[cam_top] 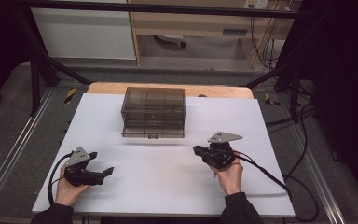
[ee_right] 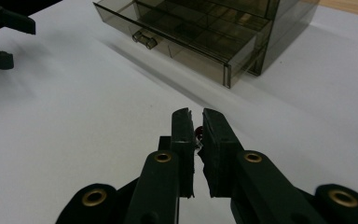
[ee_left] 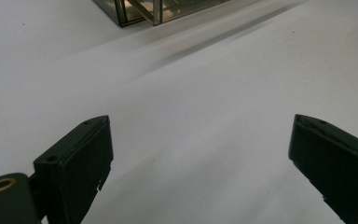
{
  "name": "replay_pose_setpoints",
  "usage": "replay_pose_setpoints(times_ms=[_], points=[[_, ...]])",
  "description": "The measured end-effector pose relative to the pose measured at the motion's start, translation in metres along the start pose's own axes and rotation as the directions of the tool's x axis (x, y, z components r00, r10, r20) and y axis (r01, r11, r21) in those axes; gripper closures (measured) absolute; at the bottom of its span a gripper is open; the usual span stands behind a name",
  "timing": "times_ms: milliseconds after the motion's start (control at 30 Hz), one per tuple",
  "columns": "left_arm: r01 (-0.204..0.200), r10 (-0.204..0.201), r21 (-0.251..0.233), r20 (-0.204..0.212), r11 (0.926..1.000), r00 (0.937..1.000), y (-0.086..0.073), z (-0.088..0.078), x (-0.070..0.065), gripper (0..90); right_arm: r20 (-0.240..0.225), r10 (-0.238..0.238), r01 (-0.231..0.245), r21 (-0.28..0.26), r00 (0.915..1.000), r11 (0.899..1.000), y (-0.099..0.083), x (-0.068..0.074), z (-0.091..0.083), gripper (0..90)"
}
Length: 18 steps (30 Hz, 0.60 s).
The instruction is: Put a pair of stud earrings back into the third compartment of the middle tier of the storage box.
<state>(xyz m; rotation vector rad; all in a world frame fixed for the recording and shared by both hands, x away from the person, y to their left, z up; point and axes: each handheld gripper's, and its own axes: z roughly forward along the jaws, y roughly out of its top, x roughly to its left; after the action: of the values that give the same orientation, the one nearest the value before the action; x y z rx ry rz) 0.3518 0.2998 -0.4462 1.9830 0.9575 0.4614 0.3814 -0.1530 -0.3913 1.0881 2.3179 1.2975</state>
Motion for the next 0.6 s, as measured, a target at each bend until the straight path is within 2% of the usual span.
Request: replay_pose_setpoints(times_ms=[333, 600], points=[[0.0, 0.0, 0.001, 0.0, 1.0, 1.0, 0.0, 0.001, 0.0, 6.0, 0.005, -0.001, 0.001, -0.007, 1.0, 1.0, 0.029, 0.008, 0.033, 83.6], [0.002, -0.002, 0.0, 0.002, 1.0, 1.0, 0.0, 0.0, 0.001, 6.0, 0.017, -0.006, 0.006, 0.0, 0.9998, 1.0, 0.046, 0.006, 0.056, 83.6]])
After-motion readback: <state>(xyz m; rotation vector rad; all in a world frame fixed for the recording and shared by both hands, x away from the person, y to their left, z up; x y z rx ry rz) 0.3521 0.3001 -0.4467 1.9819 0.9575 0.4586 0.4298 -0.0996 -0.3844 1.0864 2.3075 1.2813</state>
